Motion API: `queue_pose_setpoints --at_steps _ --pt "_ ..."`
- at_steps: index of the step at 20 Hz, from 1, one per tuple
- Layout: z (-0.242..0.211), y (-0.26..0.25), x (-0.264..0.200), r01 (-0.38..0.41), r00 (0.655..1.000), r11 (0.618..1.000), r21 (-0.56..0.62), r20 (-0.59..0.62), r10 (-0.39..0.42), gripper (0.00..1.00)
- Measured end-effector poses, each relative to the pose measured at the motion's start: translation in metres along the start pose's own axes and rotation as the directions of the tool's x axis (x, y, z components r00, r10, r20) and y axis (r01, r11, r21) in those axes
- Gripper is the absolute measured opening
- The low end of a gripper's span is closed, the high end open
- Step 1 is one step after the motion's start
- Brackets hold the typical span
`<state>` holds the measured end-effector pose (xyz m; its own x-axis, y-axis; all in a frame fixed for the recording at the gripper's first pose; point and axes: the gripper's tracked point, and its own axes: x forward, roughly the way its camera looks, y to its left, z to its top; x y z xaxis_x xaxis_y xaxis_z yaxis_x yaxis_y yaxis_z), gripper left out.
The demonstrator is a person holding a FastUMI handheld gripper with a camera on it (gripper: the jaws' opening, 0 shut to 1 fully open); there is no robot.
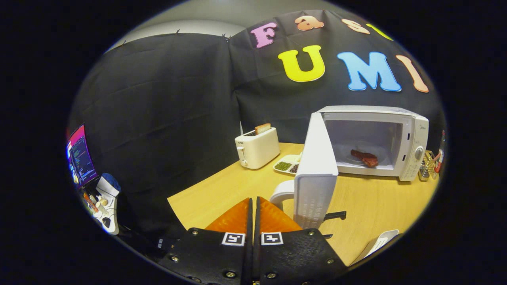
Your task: Open the microwave, put the food inside, and close the microwave door.
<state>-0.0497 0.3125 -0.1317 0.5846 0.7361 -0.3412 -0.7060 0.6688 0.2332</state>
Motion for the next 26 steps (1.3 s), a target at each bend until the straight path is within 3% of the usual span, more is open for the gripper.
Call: queue_pose_setpoints --at_steps 12,26 --pt "0.014 -0.123 -0.023 0.207 0.978 0.974 0.093 -0.002 -0.208 0.01" --pt "0.037 -0.235 -0.012 0.365 0.930 0.922 0.129 0.006 -0.369 0.01"
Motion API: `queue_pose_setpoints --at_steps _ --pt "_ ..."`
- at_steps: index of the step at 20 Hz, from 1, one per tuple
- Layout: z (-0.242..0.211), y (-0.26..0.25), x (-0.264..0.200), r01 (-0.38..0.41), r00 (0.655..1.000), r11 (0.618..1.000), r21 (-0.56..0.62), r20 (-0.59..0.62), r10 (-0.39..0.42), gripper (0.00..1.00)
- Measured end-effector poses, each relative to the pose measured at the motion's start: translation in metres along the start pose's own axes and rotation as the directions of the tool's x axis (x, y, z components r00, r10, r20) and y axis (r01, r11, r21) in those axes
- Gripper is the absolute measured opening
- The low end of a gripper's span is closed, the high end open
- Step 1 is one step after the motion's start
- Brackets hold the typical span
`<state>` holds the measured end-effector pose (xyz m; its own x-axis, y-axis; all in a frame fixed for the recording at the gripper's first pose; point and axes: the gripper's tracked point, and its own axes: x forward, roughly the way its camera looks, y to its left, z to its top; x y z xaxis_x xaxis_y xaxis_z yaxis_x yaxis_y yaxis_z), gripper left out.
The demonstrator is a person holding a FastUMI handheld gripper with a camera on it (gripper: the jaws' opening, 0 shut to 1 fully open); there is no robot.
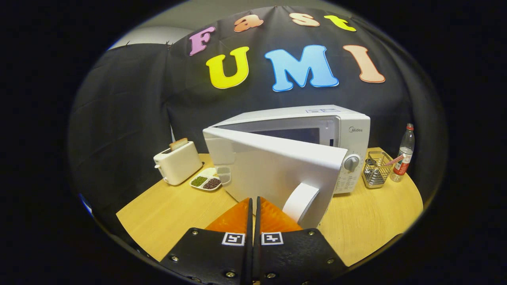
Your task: Open the microwave, put the food inside, and close the microwave door.
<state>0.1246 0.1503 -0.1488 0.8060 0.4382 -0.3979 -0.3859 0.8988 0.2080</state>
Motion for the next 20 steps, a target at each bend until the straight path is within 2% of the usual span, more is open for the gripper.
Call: queue_pose_setpoints --at_steps 11,14,20 --pt "0.024 -0.049 0.058 0.070 0.997 0.998 0.007 0.017 -0.070 0.01" --pt "0.029 -0.062 0.072 0.110 0.994 0.994 -0.009 0.024 -0.110 0.01" --pt "0.045 -0.082 0.095 0.163 0.985 0.986 0.033 0.044 -0.165 0.01"
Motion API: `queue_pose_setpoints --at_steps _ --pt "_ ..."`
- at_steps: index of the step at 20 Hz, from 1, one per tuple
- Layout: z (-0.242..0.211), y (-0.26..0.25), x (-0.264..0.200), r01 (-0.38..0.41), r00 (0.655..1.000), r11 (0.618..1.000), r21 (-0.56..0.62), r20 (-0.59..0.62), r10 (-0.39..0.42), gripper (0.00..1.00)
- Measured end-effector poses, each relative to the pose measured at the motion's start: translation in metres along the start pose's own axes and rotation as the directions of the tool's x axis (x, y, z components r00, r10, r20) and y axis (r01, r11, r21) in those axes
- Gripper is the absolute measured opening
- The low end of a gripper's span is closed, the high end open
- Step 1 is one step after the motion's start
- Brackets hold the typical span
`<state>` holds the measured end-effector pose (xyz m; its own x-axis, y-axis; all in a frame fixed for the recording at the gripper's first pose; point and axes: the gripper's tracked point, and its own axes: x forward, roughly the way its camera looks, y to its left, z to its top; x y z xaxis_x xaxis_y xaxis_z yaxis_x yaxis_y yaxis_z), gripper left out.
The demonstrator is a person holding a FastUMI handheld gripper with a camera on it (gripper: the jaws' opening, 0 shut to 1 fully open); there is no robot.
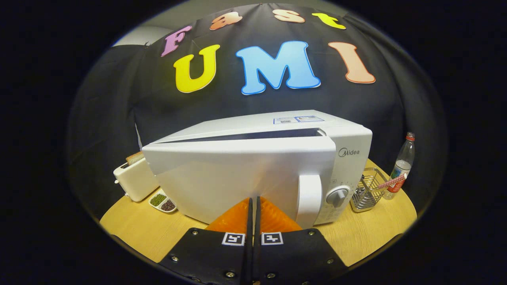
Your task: Open the microwave, put the food inside, and close the microwave door.
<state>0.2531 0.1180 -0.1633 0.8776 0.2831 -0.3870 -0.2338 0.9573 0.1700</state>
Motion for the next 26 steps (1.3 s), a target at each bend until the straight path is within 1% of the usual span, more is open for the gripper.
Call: queue_pose_setpoints --at_steps 6,9,10,11,12,14,16,19,26 --pt "0.012 -0.011 0.011 0.042 0.999 0.999 0.033 0.016 -0.043 0.01" --pt "0.013 -0.015 0.015 0.057 0.998 0.998 -0.015 0.036 -0.057 0.01" --pt "0.014 -0.016 0.018 0.056 0.998 0.998 -0.015 0.043 -0.055 0.01" --pt "0.016 -0.020 0.020 0.077 0.996 0.997 -0.006 0.045 -0.077 0.01" --pt "0.014 -0.019 0.019 0.075 0.997 0.997 0.023 0.029 -0.076 0.01" --pt "0.014 -0.020 0.011 0.085 0.996 0.996 0.006 0.027 -0.085 0.01" --pt "0.020 -0.014 -0.009 0.087 0.995 0.996 -0.023 0.054 -0.086 0.01" --pt "0.034 -0.005 -0.047 0.097 0.988 0.995 -0.028 0.122 -0.093 0.01" --pt "0.061 0.018 -0.146 0.130 0.960 0.986 -0.100 0.260 -0.100 0.01"
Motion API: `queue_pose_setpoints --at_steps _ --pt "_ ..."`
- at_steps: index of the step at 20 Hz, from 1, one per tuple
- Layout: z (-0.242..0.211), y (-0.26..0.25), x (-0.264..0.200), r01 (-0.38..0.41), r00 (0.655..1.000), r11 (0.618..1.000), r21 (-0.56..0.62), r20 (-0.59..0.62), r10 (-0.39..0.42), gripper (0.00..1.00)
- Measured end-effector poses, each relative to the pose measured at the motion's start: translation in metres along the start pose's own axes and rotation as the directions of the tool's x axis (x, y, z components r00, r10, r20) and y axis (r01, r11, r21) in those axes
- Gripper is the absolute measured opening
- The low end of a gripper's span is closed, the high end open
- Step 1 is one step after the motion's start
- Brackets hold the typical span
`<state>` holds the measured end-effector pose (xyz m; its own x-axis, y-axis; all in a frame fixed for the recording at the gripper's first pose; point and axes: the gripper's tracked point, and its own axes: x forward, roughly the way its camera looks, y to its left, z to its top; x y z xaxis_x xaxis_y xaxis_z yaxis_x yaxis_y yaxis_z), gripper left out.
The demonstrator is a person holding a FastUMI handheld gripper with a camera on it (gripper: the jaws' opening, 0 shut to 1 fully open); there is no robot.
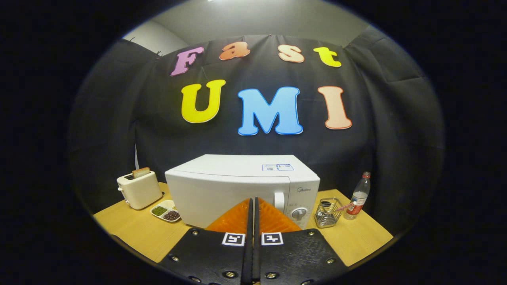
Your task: Open the microwave, put the food inside, and close the microwave door.
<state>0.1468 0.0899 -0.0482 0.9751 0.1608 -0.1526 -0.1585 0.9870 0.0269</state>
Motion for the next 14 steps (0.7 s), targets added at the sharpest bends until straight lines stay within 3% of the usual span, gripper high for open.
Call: queue_pose_setpoints --at_steps 11,12,14 --pt "0.028 -0.005 -0.098 0.043 0.997 0.999 0.024 0.069 -0.045 0.04" --pt "0.027 -0.003 -0.103 0.034 0.997 0.999 0.029 0.072 -0.036 0.17" --pt "0.029 -0.001 -0.112 0.024 0.997 0.999 0.025 0.079 -0.026 0.66"
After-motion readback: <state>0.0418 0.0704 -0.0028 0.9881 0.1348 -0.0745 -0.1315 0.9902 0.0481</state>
